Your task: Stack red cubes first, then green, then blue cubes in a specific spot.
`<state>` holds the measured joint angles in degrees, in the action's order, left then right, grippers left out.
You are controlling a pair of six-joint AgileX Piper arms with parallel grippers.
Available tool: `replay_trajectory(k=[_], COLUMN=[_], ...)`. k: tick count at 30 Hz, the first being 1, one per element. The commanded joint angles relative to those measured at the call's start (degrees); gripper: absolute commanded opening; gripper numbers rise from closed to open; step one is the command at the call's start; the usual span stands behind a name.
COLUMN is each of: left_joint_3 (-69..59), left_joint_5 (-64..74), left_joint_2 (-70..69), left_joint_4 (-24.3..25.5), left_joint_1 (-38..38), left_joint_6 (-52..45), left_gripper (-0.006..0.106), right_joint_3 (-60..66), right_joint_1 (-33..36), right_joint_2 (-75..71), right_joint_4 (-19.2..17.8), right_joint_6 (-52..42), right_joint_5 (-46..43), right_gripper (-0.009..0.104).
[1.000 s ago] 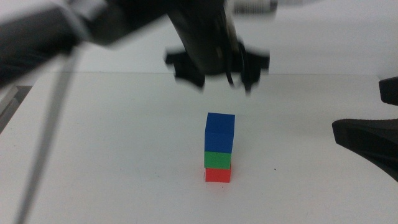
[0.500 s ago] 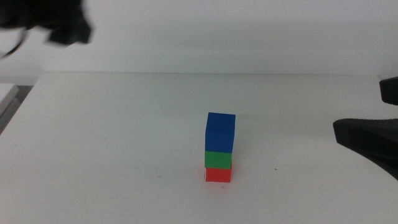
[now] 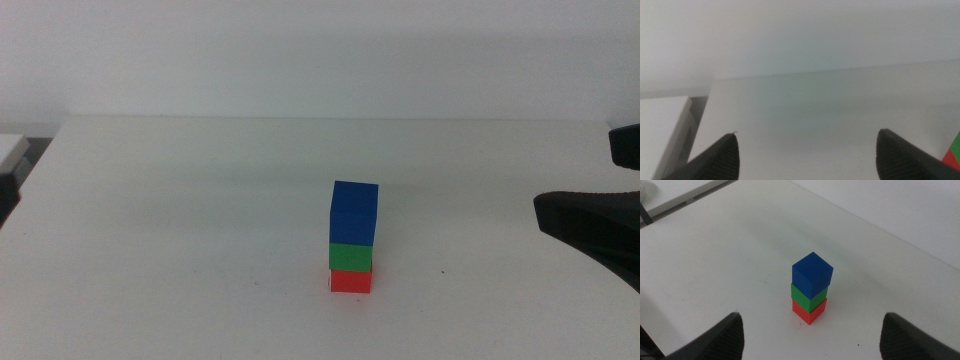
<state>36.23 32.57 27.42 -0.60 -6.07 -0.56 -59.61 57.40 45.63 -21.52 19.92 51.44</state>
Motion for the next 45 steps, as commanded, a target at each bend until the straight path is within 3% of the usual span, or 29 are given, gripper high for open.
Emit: replay_trajectory(k=[1,12,24,27,30,32,35,40,45], left_joint_3=[-1.7,-2.3,-2.4,-3.0,-6.4,-10.1,-15.0,-23.2,-30.0], left_joint_5=[-1.1,-0.7,0.2,-0.2,-4.7,-8.4,-10.3,-12.7,-16.6], left_joint_2=[-3.9,-15.7,-17.6,-17.6,-17.6,-18.3,-20.1,-23.4,-26.5], left_joint_4=[0.6,1.3,-0.4,-0.3,-0.5,-0.5,-0.5,-4.2,-5.9], left_joint_1=[0.3,0.3,0.3,0.3,0.3,0.3,0.3,0.3,0.3], left_joint_6=[0.6,0.6,0.6,0.6,0.6,0.6,0.6,0.6,0.6], left_gripper=[0.094,0.094,0.094,0.094,0.094,0.094,0.094,0.094,0.094], right_joint_3=[0.1,0.1,1.2,5.7,13.2,19.1,27.3,40.3,50.2], right_joint_1=[0.0,0.0,-0.2,-3.8,-11.2,-17.6,-26.0,-36.3,-43.2], right_joint_2=[-0.2,-0.2,-0.2,-0.2,-0.2,-0.2,-2.3,-13.2,-28.2], right_joint_4=[-0.4,-0.4,0.3,7.3,19.6,21.5,19.0,10.4,10.2], right_joint_6=[-0.3,-0.3,-0.3,-0.3,-0.3,-0.3,-0.3,-0.3,-0.3], right_joint_5=[-0.5,-0.5,-1.2,-7.6,-22.0,-30.8,-39.2,-39.9,-35.3], right_gripper=[0.093,0.093,0.093,0.093,0.093,0.093,0.093,0.093,0.093])
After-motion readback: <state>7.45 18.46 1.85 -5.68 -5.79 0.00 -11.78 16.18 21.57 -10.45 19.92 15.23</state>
